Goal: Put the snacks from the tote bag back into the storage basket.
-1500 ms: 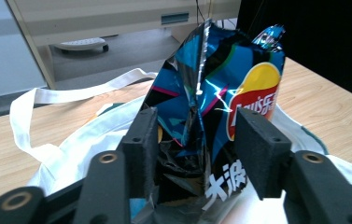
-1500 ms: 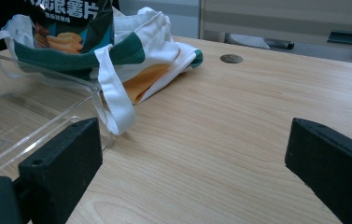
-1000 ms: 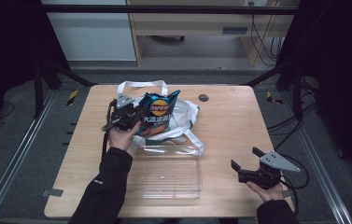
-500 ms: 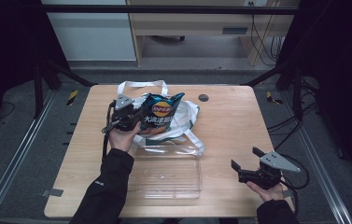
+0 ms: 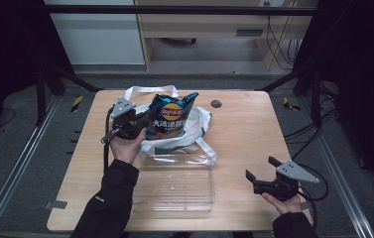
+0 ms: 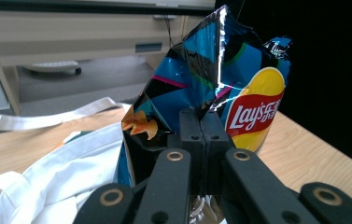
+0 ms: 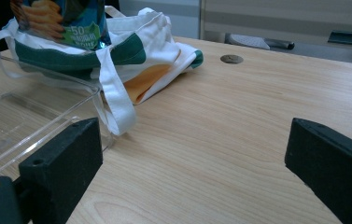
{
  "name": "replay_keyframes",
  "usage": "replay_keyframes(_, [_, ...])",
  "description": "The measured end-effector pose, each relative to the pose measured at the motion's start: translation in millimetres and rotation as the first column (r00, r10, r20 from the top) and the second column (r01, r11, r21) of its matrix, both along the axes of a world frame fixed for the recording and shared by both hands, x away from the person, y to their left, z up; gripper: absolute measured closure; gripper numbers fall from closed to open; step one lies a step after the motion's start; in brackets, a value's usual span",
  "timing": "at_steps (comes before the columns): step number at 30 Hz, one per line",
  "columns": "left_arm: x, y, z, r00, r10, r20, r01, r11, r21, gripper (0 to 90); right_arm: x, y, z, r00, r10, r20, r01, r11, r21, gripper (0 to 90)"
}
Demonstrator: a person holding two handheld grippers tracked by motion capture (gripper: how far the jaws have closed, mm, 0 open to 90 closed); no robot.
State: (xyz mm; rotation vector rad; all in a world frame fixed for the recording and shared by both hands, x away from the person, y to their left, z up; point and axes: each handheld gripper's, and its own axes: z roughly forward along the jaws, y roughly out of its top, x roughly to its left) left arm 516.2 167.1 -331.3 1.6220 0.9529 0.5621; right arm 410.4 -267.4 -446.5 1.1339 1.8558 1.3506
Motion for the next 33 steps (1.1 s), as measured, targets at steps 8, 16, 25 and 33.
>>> replay_keyframes(8, [-10.2,2.6,14.0,0.998,-0.032,0.055,0.032,0.9994,0.015,90.0,0.0,0.0,0.0,1.0,0.0,0.001,0.0,1.0,0.001,4.5])
replay_keyframes(16, [-24.1,5.5,26.4,0.9944,-0.048,0.094,0.048,0.9989,0.004,90.0,-0.1,-0.1,0.0,1.0,0.0,0.002,0.0,1.0,0.0,4.6])
replay_keyframes(25, [-47.7,10.8,36.3,0.9904,-0.073,0.117,0.079,0.9956,-0.049,90.0,-0.5,0.4,0.1,1.0,-0.001,0.002,0.001,1.0,0.0,4.7])
replay_keyframes(33, [-51.7,31.2,43.5,0.9271,-0.239,0.289,0.182,0.9605,0.211,90.0,-0.8,0.5,0.1,1.0,-0.001,0.001,0.001,1.0,-0.001,4.8])
